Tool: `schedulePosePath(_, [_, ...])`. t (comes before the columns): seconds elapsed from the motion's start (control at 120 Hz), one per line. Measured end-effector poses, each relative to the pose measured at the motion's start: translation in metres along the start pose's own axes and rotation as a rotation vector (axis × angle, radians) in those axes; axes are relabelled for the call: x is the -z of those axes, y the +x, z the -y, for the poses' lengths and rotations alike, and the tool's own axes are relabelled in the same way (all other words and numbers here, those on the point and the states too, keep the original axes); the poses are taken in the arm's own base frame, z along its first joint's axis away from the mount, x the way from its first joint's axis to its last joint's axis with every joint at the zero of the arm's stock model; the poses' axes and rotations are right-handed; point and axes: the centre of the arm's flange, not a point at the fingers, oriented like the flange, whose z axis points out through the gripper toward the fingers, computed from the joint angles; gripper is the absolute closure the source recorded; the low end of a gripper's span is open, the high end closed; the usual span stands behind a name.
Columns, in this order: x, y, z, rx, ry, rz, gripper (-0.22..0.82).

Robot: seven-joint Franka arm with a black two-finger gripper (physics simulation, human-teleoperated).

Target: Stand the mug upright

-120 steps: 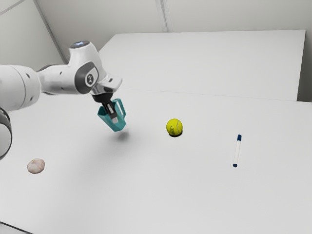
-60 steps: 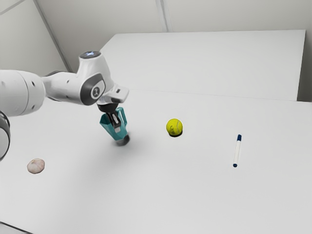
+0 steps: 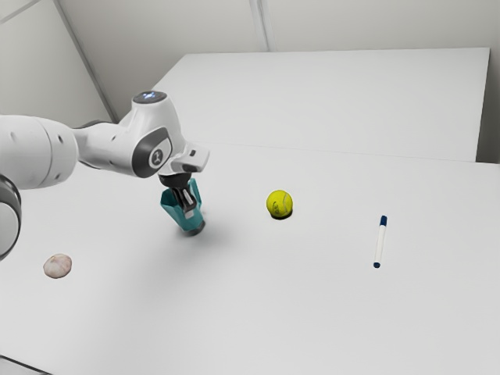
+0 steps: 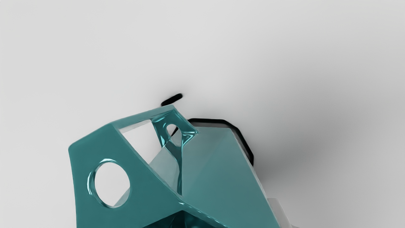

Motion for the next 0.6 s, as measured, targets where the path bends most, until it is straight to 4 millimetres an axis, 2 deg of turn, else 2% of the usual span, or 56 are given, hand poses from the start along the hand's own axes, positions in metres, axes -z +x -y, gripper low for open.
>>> schedulePosePath(0.142, [-0.0035, -0.0008, -0.0014, 0.012, 0.001, -0.001, 0.78])
schedulePosePath(0.3, [-0.0045, -0.0007, -0.0021, 0.022, 0.001, -0.006, 0.73])
schedulePosePath(0.6, [-0.0045, -0.0003, -0.0022, 0.034, 0.001, -0.012, 0.54])
